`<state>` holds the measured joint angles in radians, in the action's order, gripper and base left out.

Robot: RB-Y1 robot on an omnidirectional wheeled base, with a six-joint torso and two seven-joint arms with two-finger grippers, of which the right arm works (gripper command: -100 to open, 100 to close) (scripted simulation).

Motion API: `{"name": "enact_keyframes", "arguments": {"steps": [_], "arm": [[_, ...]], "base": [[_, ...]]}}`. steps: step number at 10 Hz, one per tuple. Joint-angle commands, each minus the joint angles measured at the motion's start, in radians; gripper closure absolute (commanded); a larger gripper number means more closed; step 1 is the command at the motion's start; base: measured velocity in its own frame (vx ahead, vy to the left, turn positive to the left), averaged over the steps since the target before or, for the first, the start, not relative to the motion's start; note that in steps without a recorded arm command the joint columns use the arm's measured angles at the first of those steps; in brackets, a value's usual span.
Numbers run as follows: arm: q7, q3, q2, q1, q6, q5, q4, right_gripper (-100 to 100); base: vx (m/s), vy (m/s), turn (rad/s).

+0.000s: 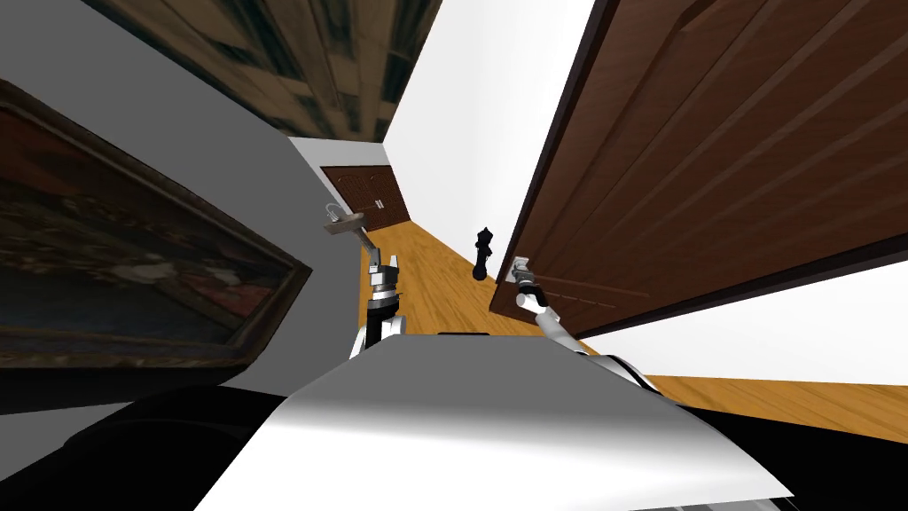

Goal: Pull the door open

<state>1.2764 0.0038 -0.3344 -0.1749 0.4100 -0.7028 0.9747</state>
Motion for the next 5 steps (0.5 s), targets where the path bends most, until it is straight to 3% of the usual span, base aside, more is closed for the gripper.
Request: {"name": "enact_keyframes", "arguments": {"steps": [1, 3, 5], "arm": [[0.015, 0.020, -0.009, -0.003, 0.006, 0.000, 0.004, 100], [0.017, 0.023, -0.011, 0.007, 0.002, 0.000, 0.007, 100], [0.036, 0.047, -0.021, 0.016, 0.002, 0.004, 0.018, 100]], "base": [[-0.205, -0.050, 0.094], [-0.141, -0.043, 0.062], [-0.150, -0.026, 0.081]]}}
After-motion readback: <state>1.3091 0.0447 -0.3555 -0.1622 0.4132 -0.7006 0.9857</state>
